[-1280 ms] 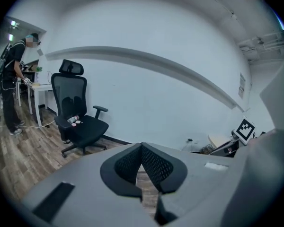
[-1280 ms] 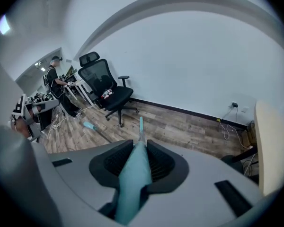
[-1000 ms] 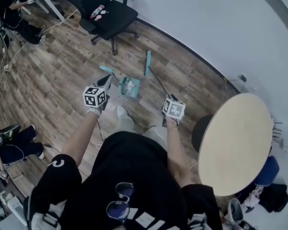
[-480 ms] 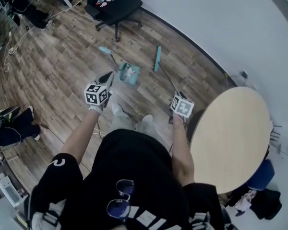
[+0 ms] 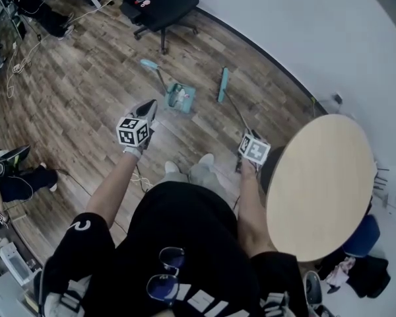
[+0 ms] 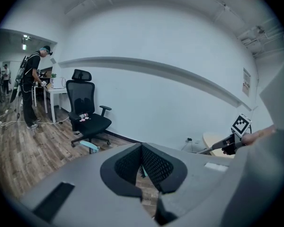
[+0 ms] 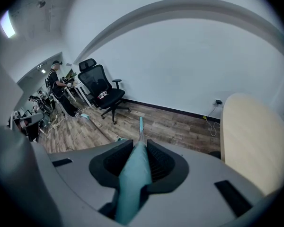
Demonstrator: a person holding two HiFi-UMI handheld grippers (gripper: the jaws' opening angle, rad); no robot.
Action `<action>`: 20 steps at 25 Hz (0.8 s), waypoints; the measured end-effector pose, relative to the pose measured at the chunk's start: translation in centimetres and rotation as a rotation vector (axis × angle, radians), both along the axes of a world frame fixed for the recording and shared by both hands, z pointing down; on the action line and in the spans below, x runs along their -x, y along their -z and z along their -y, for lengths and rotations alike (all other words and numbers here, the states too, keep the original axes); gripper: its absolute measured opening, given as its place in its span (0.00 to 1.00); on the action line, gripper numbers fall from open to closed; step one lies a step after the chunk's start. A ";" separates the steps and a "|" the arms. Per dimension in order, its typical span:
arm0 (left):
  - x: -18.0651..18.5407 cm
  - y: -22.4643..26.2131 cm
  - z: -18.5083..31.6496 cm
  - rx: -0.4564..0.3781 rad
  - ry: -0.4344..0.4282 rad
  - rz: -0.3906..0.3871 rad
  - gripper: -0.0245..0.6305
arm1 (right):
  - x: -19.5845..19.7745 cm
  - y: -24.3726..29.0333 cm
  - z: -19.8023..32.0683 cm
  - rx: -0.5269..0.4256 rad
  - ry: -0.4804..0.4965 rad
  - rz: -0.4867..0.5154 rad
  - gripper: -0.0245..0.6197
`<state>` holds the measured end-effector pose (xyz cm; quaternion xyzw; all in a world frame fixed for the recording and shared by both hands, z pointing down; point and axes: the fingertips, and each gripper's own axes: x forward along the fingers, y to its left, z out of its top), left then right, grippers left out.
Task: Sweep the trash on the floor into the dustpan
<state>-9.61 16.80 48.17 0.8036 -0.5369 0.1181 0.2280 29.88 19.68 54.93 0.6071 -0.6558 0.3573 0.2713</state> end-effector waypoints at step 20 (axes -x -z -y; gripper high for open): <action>3.9 -0.4 -3.2 -0.002 -0.025 -0.016 0.03 | 4.0 0.6 -4.1 -0.014 -0.014 -0.027 0.17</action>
